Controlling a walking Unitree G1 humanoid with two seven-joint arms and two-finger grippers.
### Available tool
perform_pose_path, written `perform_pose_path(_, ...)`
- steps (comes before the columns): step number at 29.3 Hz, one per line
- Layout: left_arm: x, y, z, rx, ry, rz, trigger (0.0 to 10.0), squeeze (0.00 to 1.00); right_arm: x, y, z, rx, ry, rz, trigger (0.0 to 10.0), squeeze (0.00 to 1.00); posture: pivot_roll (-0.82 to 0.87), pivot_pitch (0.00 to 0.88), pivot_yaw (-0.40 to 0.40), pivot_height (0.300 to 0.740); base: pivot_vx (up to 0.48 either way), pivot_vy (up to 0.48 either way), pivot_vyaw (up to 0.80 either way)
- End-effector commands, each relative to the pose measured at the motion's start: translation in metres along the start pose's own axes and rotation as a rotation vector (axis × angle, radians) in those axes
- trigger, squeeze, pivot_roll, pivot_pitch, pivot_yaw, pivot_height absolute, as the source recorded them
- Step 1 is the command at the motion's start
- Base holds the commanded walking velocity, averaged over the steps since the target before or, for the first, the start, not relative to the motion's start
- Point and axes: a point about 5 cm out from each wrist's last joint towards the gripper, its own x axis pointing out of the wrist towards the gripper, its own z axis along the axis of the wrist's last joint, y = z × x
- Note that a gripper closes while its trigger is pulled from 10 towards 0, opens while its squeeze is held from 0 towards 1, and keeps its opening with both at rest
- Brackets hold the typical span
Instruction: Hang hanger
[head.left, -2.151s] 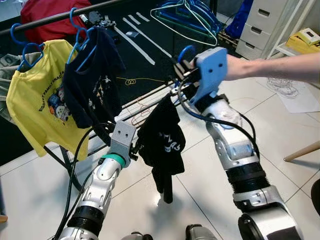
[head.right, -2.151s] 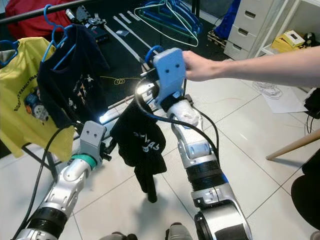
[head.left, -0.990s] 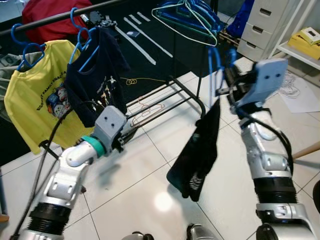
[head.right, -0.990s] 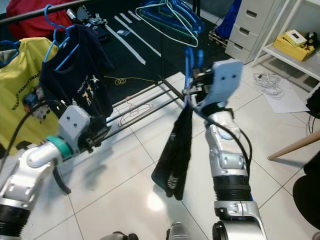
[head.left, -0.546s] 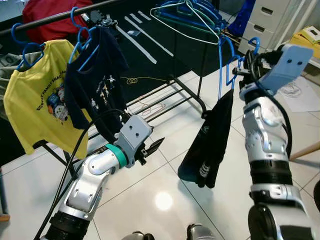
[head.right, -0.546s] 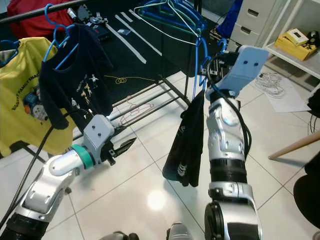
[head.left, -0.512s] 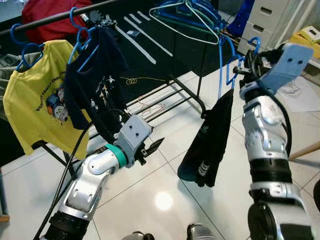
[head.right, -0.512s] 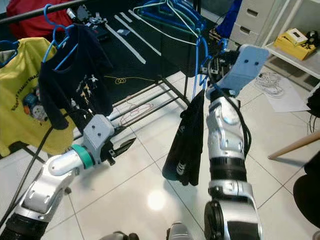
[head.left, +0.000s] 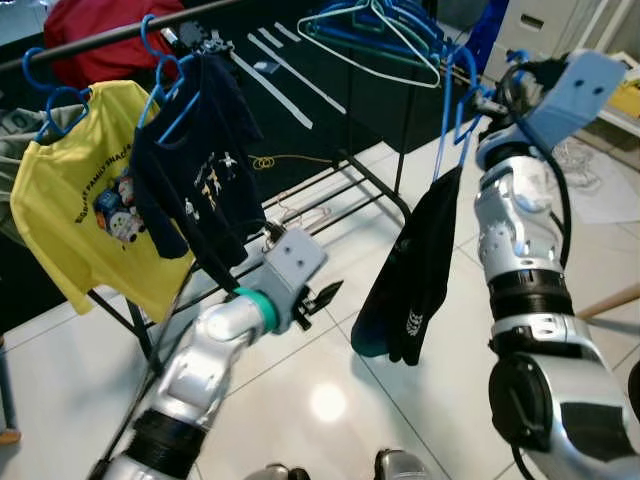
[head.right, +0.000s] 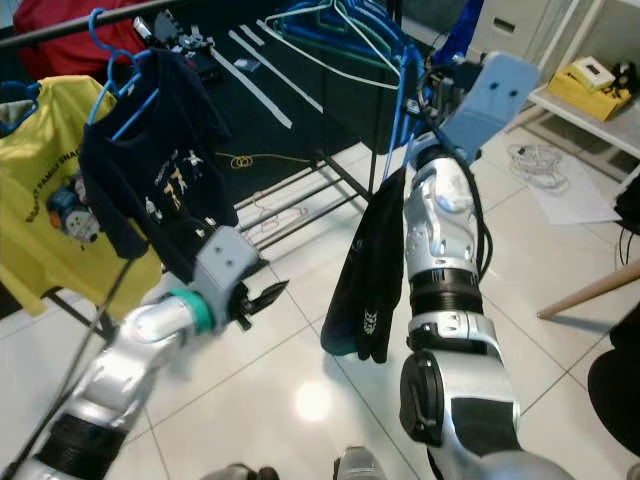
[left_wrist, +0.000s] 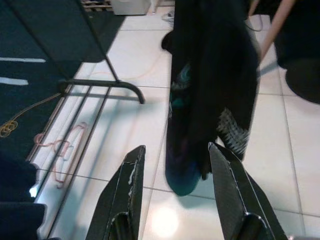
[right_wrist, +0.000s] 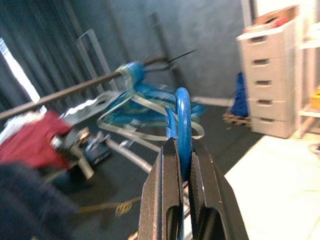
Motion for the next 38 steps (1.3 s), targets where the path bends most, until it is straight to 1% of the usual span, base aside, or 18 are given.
perform_pose_path(1,0.004,-0.004,-0.008,0.010,0.035,0.004,10.0,0.00,0.002,0.011,-0.001,-0.003,0.020,0.053,10.0,0.00,-0.13,0.055,0.092,0.740,0.000,0.000,0.00)
perform_pose_path(2,0.008,-0.002,-0.012,-0.021,0.051,0.047,10.0,0.00,-0.002,0.020,-0.012,-0.006,0.078,0.124,10.0,0.00,-0.13,0.061,0.084,0.740,0.000,0.000,0.00)
perform_pose_path(5,0.009,-0.001,-0.014,-0.045,0.064,0.078,10.0,0.00,-0.004,0.026,-0.019,-0.006,0.114,0.168,10.0,0.00,-0.13,0.063,0.082,0.740,0.000,0.000,0.00)
perform_pose_path(6,0.006,0.004,-0.016,-0.072,0.069,0.116,10.0,0.00,-0.010,0.031,-0.026,-0.018,0.142,0.218,10.0,0.00,-0.12,0.065,0.076,0.740,0.000,0.000,0.00)
perform_pose_path(7,-0.002,0.011,-0.017,-0.097,0.064,0.148,10.0,0.00,-0.017,0.035,-0.031,-0.047,0.150,0.265,10.0,0.00,-0.12,0.069,0.069,0.740,0.000,0.000,0.00)
perform_pose_path(8,-0.002,0.011,-0.017,-0.097,0.064,0.148,10.0,0.00,-0.017,0.035,-0.031,-0.047,0.150,0.265,10.0,0.00,-0.12,0.069,0.069,0.740,0.000,0.000,0.00)
perform_pose_path(10,-0.023,0.027,-0.019,-0.126,0.057,0.188,10.0,0.00,-0.030,0.037,-0.032,-0.104,0.131,0.328,10.0,0.00,-0.12,0.075,0.067,0.740,0.000,0.000,0.00)
perform_pose_path(11,-0.023,0.027,-0.019,-0.126,0.057,0.188,10.0,0.00,-0.030,0.037,-0.032,-0.104,0.131,0.328,10.0,0.00,-0.12,0.075,0.067,0.740,0.000,0.000,0.00)
perform_pose_path(12,-0.035,0.034,-0.020,-0.126,0.059,0.203,10.0,0.00,-0.036,0.038,-0.031,-0.115,0.120,0.349,10.0,0.00,-0.11,0.077,0.066,0.740,0.000,0.000,0.00)
perform_pose_path(14,-0.035,0.034,-0.020,-0.126,0.059,0.203,10.0,0.00,-0.036,0.038,-0.031,-0.115,0.120,0.349,10.0,0.00,-0.11,0.077,0.066,0.740,0.000,0.000,0.00)
perform_pose_path(15,-0.043,0.038,-0.021,-0.121,0.062,0.214,10.0,0.00,-0.041,0.039,-0.031,-0.125,0.110,0.362,10.0,0.00,-0.11,0.076,0.068,0.740,0.000,0.000,0.00)
perform_pose_path(18,-0.049,0.043,-0.023,-0.116,0.066,0.249,10.0,0.00,-0.044,0.043,-0.031,-0.101,0.100,0.360,10.0,0.00,-0.11,0.069,0.066,0.740,0.000,0.000,0.00)
perform_pose_path(24,-0.039,0.039,-0.022,-0.102,0.051,0.262,10.0,0.00,-0.040,0.046,-0.028,-0.035,0.096,0.328,10.0,0.00,-0.11,0.065,0.069,0.740,0.000,0.000,0.00)
perform_pose_path(27,-0.028,0.030,-0.012,-0.111,0.019,0.237,10.0,0.00,-0.026,0.052,-0.005,0.047,0.048,0.321,10.0,0.00,-0.12,0.059,0.076,0.740,0.000,0.000,0.00)
perform_pose_path(32,-0.022,0.025,-0.004,-0.126,0.007,0.206,10.0,0.00,-0.016,0.061,0.011,0.106,0.023,0.342,10.0,0.00,-0.12,0.057,0.077,0.740,0.000,0.000,0.00)
perform_pose_path(33,-0.017,0.022,-0.003,-0.120,0.013,0.187,10.0,0.00,-0.012,0.072,0.013,0.132,0.041,0.399,10.0,0.00,-0.11,0.055,0.076,0.740,0.000,0.000,0.00)
perform_pose_path(35,-0.006,0.017,-0.005,-0.091,0.036,0.149,10.0,0.00,-0.010,0.095,0.012,0.115,0.070,0.528,10.0,0.00,-0.11,0.055,0.070,0.740,0.000,0.000,0.00)
perform_pose_path(38,-0.004,0.015,-0.005,-0.083,0.042,0.141,10.0,0.00,-0.010,0.101,0.012,0.107,0.077,0.558,10.0,0.00,-0.11,0.055,0.070,0.740,0.000,0.000,0.00)
